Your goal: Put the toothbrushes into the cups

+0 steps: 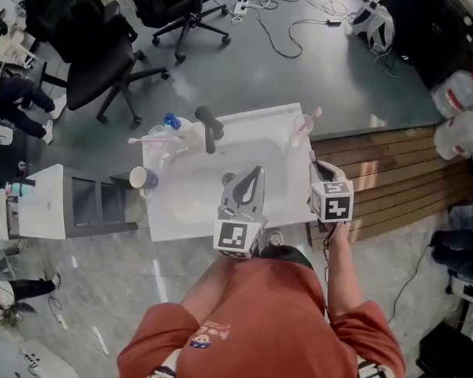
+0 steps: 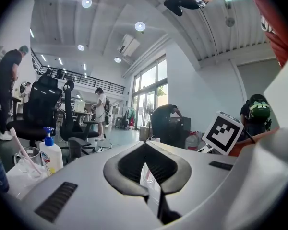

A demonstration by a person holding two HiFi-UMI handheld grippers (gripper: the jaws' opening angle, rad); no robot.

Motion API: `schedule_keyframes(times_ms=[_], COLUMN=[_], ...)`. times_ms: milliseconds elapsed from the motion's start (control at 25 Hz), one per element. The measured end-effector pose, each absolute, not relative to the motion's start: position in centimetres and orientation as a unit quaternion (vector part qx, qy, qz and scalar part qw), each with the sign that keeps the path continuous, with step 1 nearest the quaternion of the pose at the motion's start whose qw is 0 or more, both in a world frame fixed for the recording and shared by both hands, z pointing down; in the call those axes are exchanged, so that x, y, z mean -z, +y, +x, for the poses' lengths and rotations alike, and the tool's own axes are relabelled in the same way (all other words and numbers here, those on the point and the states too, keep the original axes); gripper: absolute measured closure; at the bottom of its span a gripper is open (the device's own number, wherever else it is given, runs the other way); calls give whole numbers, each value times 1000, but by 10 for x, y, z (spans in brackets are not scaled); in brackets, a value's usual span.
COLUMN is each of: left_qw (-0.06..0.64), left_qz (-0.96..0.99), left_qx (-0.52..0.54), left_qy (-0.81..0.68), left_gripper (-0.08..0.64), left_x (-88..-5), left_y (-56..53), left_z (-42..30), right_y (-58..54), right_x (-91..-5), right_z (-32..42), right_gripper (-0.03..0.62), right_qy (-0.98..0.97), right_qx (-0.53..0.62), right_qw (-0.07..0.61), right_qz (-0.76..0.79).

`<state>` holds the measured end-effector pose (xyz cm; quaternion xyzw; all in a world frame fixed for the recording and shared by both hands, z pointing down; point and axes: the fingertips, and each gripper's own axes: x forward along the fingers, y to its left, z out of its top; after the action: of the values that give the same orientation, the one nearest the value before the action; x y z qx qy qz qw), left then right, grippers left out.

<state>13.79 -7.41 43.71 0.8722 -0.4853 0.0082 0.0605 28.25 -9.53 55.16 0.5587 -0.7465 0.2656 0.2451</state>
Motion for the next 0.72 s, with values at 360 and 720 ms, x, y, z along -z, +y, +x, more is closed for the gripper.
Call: schedule_keyframes(times_ms=[360, 720], left_qw=[43, 26], left_qz=[853, 833], left_qx=[-4, 10], left_qy=[-520, -553], left_gripper=[541, 541], left_x=[-411, -380], left_y=[-41, -43], left_z=[140, 104], right_y=[-68, -69], right_x=[-517, -475], right_z=[303, 264], right_gripper=[557, 558], right_qy=[-770, -806], right_qx=[-238, -207], right_qw=[194, 149], right_qz=[560, 534])
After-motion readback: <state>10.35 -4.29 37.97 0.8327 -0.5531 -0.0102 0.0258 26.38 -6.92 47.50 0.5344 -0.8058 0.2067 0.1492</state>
